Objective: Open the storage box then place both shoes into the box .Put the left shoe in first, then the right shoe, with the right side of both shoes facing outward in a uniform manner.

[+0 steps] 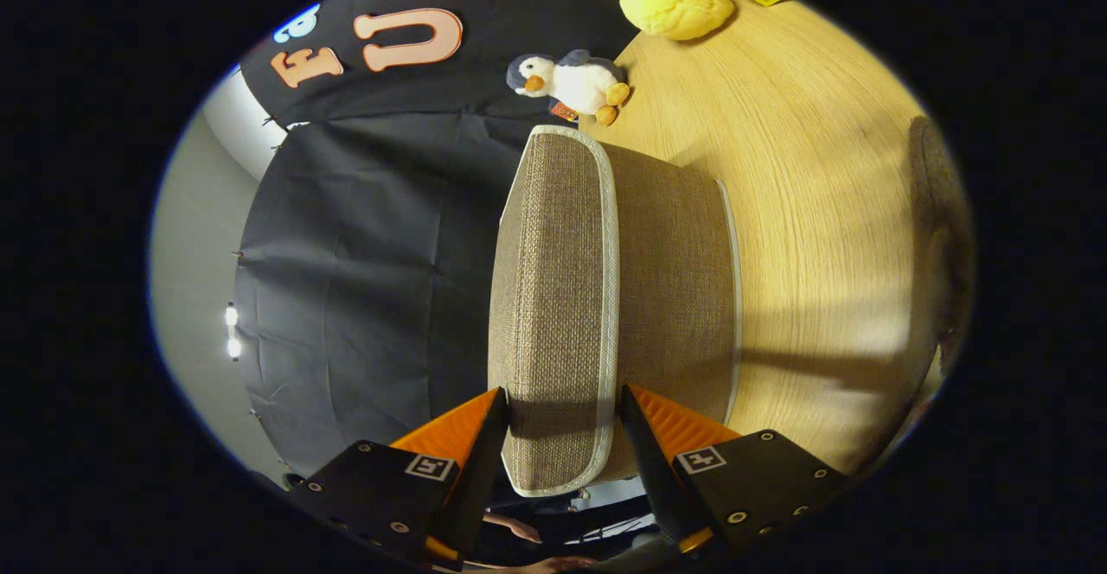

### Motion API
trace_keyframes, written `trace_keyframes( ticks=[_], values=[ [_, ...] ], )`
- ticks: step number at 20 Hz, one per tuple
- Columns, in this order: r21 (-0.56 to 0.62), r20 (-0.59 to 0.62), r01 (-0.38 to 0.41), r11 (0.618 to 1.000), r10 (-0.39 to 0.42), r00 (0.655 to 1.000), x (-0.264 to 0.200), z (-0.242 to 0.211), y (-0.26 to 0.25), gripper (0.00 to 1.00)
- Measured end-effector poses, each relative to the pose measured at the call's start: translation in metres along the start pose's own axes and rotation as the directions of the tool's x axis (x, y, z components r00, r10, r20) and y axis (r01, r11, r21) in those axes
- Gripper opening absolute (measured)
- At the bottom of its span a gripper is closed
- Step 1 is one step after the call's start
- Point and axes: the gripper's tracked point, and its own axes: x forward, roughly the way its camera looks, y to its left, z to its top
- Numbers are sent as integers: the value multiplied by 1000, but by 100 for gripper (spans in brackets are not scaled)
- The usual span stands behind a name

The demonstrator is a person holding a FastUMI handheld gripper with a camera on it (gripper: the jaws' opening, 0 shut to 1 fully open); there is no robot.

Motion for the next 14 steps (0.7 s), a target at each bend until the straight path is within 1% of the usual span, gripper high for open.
trace_keyframes(
  ticks=[1, 4, 6, 7, 10, 12, 14],
  values=[
    [6, -1, -11, 1000, 11, 1000, -2, 0, 2, 77],
    [21, 8, -50, 999, 50, 999, -4, 4, 7, 64],
    [23, 2, -71, 997, 71, 997, -9, 2, 11, 59],
    [32, 11, -108, 994, 107, 994, -13, 5, 22, 59],
    [4, 57, -185, 983, 184, 981, -21, 20, 57, 59],
    [7, 99, -236, 972, 234, 967, -25, 32, 78, 51],
    [-3, 143, -243, 970, 241, 960, -28, 41, 85, 42]
  ],
)
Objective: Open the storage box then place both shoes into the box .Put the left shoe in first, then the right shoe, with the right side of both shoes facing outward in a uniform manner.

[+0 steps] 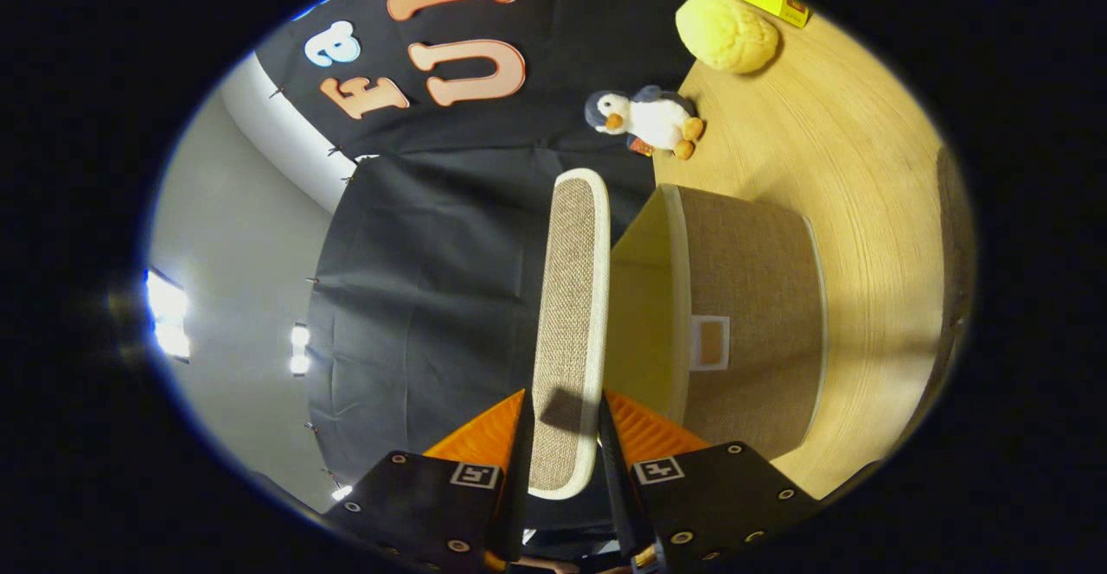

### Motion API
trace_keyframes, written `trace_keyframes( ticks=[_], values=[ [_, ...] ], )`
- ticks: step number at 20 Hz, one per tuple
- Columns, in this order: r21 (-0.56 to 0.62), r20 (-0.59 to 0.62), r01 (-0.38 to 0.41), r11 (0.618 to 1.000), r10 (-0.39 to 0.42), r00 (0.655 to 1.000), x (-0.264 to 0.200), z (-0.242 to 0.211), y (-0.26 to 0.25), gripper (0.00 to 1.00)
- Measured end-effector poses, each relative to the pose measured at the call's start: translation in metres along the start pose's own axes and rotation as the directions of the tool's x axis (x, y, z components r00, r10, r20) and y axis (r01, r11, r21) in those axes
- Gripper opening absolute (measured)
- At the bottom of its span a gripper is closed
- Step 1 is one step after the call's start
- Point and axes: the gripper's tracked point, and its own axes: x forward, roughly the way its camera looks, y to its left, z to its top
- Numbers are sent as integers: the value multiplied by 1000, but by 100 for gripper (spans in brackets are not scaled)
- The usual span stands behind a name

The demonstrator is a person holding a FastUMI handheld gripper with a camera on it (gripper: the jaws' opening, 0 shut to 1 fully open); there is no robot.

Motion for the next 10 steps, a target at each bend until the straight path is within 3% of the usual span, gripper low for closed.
trace_keyframes(
  ticks=[6, 10],
  values=[
    [-69, 46, -23, 997, 26, 999, 20, 6, 47, 12],
    [-171, -4, -36, 985, 36, 999, 48, -10, 87, 11]
  ],
)
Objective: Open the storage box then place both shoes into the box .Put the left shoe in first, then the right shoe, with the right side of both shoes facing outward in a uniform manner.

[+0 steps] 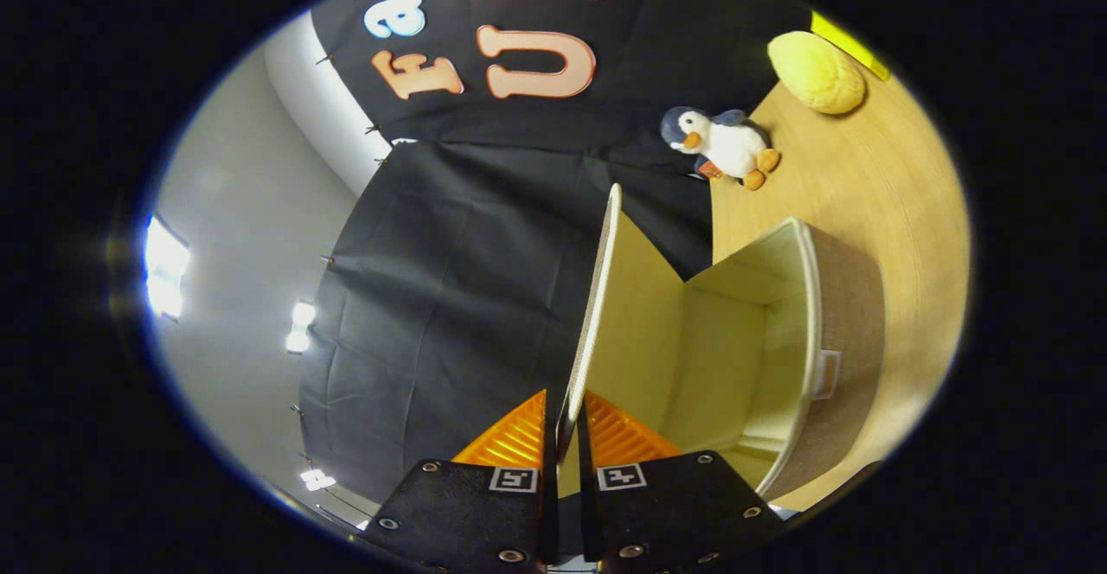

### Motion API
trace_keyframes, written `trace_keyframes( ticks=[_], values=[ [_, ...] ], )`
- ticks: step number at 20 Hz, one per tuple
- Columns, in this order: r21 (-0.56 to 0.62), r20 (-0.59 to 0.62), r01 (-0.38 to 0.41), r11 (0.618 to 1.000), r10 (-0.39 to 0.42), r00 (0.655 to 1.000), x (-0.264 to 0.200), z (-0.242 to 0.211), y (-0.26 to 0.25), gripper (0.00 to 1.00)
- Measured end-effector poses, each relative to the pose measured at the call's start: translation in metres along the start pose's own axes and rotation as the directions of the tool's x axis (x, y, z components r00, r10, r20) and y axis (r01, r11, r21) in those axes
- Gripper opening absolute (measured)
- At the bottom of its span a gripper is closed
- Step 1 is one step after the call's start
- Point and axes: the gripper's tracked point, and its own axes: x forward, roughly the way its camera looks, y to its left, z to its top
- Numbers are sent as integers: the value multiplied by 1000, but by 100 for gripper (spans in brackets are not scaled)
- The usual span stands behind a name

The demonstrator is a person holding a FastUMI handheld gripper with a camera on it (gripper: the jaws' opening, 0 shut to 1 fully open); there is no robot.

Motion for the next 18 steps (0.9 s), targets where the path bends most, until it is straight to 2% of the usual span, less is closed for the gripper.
trace_keyframes(
  ticks=[2, 7, 9, 15, 17, 18],
  values=[
    [-61, -16, 30, 998, -31, 999, 19, -3, 9, 11],
    [-124, -42, 41, 991, -47, 998, 64, -15, 36, 12],
    [-168, -59, 76, 983, -87, 995, 86, -21, 35, 12],
    [-208, -77, 127, 970, -146, 986, 139, -33, 42, 14],
    [-258, -59, 169, 951, -190, 980, 155, -35, 38, 19],
    [-283, -59, 191, 940, -216, 975, 161, -38, 33, 29]
  ],
)
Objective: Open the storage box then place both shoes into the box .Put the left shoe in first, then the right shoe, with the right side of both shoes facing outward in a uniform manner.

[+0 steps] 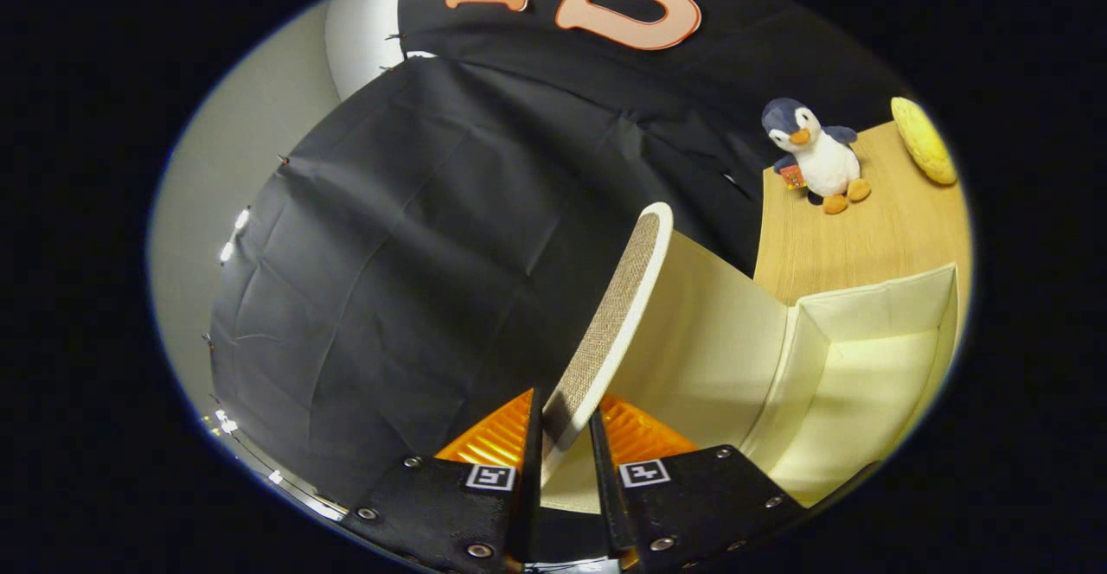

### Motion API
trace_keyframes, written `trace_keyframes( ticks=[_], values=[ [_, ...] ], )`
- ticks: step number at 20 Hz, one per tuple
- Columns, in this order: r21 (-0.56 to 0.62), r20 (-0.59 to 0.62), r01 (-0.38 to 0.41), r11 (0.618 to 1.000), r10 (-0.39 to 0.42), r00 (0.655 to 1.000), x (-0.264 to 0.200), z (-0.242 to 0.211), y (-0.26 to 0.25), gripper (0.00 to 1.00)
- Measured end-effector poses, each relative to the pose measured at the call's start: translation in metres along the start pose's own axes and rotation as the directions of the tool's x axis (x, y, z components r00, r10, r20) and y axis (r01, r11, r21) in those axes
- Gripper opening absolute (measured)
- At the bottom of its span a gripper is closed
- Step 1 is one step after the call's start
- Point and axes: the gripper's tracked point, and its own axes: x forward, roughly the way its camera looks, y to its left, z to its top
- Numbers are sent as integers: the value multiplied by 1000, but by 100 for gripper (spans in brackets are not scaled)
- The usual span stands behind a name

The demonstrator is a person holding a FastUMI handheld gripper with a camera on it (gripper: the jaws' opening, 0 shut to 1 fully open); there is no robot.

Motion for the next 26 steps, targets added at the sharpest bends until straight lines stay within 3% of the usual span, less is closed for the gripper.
trace_keyframes(
  ticks=[6, 12, 17, 19, 26],
  values=[
    [-107, -60, 81, 991, -88, 994, 10, -23, -11, 66],
    [-241, 48, 206, 948, -200, 979, -41, -9, -40, 92],
    [-252, 194, 351, 902, -308, 931, -118, 25, -84, 97],
    [-254, 248, 431, 866, -373, 894, -157, 32, -115, 97],
    [-154, 253, 658, 737, -614, 748, -270, 7, -230, 98]
  ],
)
